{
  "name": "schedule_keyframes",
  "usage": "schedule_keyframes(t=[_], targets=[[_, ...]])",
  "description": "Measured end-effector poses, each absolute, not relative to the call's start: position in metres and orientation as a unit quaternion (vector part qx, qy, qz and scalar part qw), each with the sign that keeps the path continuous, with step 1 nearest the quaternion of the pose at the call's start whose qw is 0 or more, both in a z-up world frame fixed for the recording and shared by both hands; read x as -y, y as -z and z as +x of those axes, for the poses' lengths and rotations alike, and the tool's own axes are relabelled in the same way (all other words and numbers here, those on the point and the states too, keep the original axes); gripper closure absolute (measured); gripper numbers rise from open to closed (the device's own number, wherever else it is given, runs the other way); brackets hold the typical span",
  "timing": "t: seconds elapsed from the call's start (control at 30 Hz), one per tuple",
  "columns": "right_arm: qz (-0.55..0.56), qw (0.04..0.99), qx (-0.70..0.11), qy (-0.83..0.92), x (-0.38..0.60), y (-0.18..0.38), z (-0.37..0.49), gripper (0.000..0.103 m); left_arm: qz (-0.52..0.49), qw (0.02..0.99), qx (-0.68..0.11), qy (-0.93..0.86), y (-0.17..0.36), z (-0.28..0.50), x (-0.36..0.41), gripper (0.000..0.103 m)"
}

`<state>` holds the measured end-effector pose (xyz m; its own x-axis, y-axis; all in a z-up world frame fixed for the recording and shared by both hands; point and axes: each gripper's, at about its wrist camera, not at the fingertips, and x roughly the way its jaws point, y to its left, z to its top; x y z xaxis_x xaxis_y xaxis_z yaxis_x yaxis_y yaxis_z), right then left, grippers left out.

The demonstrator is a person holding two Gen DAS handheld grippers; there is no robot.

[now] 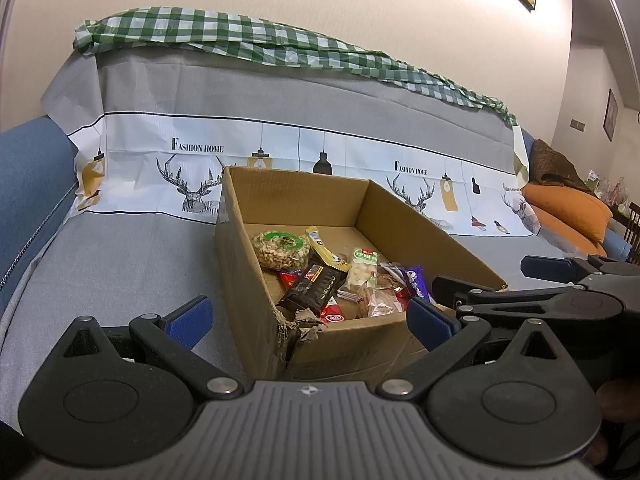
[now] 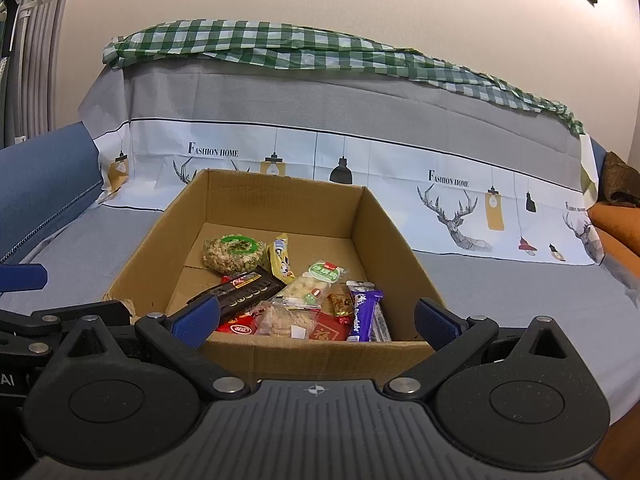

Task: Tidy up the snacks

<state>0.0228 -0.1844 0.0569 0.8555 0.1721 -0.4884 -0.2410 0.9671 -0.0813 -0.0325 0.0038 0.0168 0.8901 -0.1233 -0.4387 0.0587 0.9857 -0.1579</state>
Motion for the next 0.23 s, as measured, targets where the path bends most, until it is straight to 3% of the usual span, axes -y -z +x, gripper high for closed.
schedule_keyframes(t=[0.23], targets=[[-0.074, 0.959, -0.249, -0.109, 0.1923, -0.0581, 0.0334, 0.001, -0.059, 0.971, -0.227, 0.050, -0.0206, -0.0340, -0.0061, 0.000]])
